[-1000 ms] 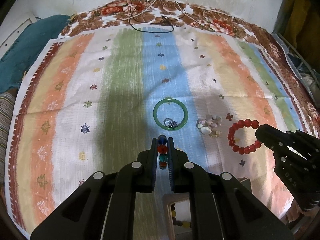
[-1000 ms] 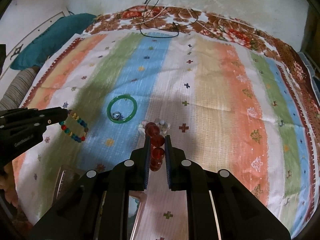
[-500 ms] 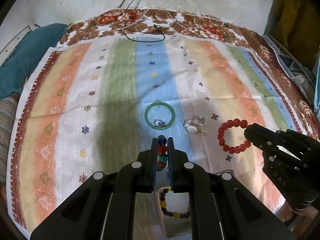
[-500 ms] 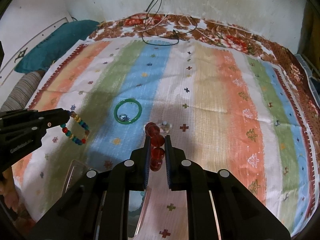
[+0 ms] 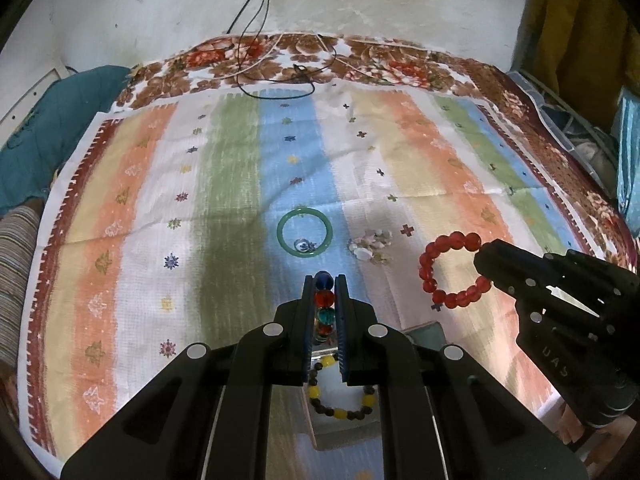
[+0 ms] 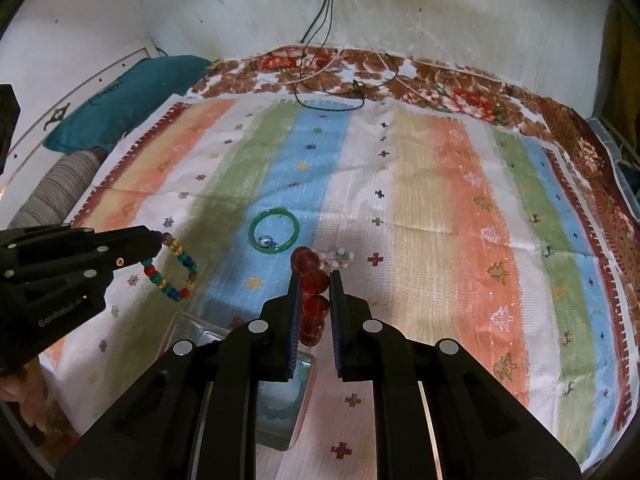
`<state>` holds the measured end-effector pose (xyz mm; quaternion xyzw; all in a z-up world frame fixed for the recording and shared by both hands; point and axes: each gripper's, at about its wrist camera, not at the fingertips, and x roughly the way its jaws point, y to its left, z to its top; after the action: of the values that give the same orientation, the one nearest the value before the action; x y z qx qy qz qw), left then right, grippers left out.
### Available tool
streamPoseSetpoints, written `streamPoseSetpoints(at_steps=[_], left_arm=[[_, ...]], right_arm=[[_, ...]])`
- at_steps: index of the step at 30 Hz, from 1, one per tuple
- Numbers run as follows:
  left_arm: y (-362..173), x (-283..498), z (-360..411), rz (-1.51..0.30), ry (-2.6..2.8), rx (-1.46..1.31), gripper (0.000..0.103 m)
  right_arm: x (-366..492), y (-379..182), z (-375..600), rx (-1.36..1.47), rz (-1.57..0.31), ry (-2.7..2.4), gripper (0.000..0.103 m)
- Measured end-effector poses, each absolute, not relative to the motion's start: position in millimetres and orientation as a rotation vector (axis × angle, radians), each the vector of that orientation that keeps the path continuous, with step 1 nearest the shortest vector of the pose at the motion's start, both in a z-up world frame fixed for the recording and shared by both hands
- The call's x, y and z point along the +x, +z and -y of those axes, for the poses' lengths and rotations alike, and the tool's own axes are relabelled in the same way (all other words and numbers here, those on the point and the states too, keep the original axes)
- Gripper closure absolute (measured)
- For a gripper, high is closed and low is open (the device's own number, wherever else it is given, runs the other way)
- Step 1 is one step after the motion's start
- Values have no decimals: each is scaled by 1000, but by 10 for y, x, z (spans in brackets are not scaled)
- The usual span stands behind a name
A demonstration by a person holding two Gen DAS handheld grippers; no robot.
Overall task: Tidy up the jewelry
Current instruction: 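Carry both bracelets toward the silver tin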
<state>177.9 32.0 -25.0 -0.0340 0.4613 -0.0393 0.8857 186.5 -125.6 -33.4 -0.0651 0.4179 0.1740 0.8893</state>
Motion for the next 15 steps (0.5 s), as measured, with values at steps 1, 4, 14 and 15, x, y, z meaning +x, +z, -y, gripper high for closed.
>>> streamPoseSetpoints(at_steps=[1,4,14,15], left_arm=[[-239,1758,-308,-957,-85,-70,94],[-203,1694,-275,-948,-92,-65,94],[-136,1458,-241,-934,-113,-79,94],[-135,1434,-245,-933,-115,-84,94]], right_arm=[[1850,-328,1256,-135,-867,363,89],[1794,-315,1261,-131,-863,370,89],[1562,-246,1273,-118,-848,394,89],[1549,-244,1273,-117,-847,396,89]])
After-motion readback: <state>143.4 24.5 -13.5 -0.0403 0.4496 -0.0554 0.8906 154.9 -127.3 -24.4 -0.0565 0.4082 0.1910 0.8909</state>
